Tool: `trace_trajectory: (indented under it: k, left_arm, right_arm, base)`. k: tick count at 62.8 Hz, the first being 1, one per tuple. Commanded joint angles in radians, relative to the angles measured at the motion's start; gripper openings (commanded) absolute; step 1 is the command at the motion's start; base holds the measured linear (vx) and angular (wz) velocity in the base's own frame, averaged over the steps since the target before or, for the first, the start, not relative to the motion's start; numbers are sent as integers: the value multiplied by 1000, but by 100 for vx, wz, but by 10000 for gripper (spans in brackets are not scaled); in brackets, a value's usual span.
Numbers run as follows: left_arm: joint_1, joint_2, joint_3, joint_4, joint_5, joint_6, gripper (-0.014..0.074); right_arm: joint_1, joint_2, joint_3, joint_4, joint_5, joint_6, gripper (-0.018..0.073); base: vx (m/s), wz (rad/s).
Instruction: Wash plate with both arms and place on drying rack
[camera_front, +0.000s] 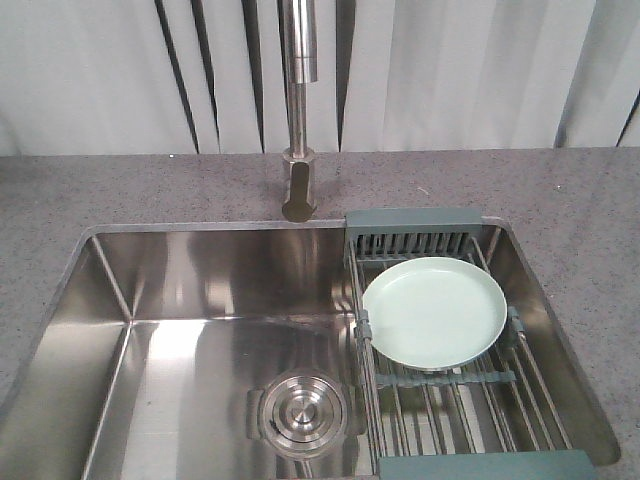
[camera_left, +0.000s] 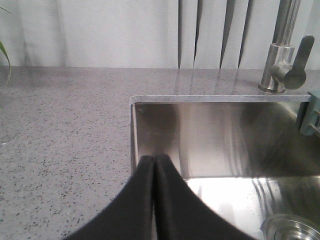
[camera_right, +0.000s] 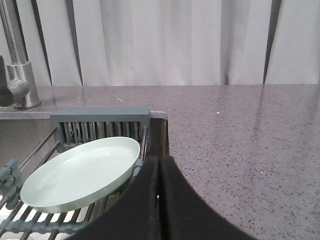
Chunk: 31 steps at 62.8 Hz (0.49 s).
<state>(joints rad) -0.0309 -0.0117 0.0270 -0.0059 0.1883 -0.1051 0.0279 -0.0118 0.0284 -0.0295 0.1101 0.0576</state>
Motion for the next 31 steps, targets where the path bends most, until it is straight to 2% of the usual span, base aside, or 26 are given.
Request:
trace_trajectory:
  k: [1, 31]
  left_arm:
    - [3, -16, 15, -1, -78, -3, -5]
    - [3, -16, 15, -1, -78, -3, -5]
  right_arm:
    - [-3, -12, 18, -9, -81, 4, -9]
    - [-3, -12, 17, -7, -80, 3, -9]
  base:
    - [0, 0]
    - [0, 0]
